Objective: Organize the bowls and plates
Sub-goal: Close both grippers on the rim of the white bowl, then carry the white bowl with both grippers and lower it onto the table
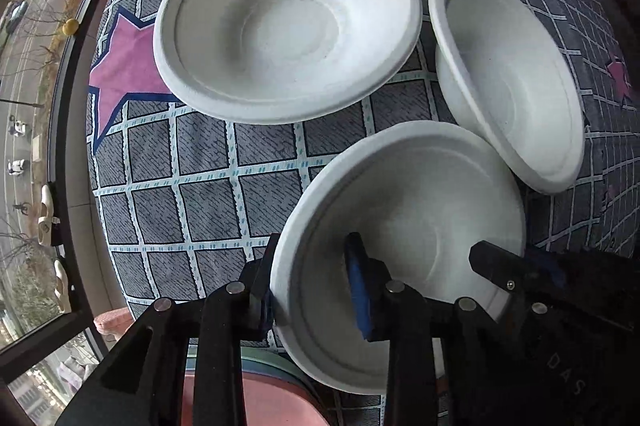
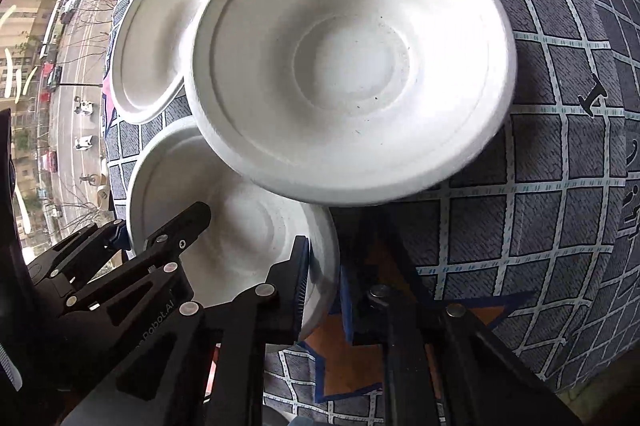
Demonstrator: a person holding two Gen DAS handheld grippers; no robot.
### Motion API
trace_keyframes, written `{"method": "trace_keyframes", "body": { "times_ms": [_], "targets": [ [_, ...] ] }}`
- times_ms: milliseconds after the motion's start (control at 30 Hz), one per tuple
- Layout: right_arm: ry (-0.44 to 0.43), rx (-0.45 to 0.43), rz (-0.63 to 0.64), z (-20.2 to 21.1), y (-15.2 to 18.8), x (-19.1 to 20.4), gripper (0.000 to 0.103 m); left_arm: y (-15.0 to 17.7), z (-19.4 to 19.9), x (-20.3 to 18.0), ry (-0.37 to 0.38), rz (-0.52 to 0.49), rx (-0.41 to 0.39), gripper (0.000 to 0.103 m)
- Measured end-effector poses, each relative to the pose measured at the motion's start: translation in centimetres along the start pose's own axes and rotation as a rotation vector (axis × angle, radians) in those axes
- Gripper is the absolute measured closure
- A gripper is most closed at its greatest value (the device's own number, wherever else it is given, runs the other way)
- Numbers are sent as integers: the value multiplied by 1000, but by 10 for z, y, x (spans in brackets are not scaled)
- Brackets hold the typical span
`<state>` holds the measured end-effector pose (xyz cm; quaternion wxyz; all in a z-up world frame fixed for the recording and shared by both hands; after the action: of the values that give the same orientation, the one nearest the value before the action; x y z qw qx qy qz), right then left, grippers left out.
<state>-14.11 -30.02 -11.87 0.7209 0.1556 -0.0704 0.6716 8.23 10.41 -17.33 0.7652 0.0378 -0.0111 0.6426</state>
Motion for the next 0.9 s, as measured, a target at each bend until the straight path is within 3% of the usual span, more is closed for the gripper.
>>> {"method": "trace_keyframes", "body": {
  "times_ms": [467, 700, 900],
  "targets": [
    [79, -28, -115, 54, 7, -146, 87, -9, 0, -168, 35, -239, 8, 69],
    [94, 10, -132, 69, 43, -192, 86, 31, 0, -212, 36, -308, 51, 67],
    [108, 65, -104, 74, 78, -196, 86, 77, -3, -225, 24, -325, 68, 61]
  ]
}}
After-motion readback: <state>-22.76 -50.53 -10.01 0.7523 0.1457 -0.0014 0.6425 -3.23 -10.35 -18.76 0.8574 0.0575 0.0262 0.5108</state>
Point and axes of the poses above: each gripper's, at about its wrist camera, not at the fingertips, and z roughly against the way its jaws point, x to its left, y to its underside, the point moved 3 cm from there along -z, roughly the way its jaws point, and after that the axes turned 1 degree about -x, right-handed, at the moved point
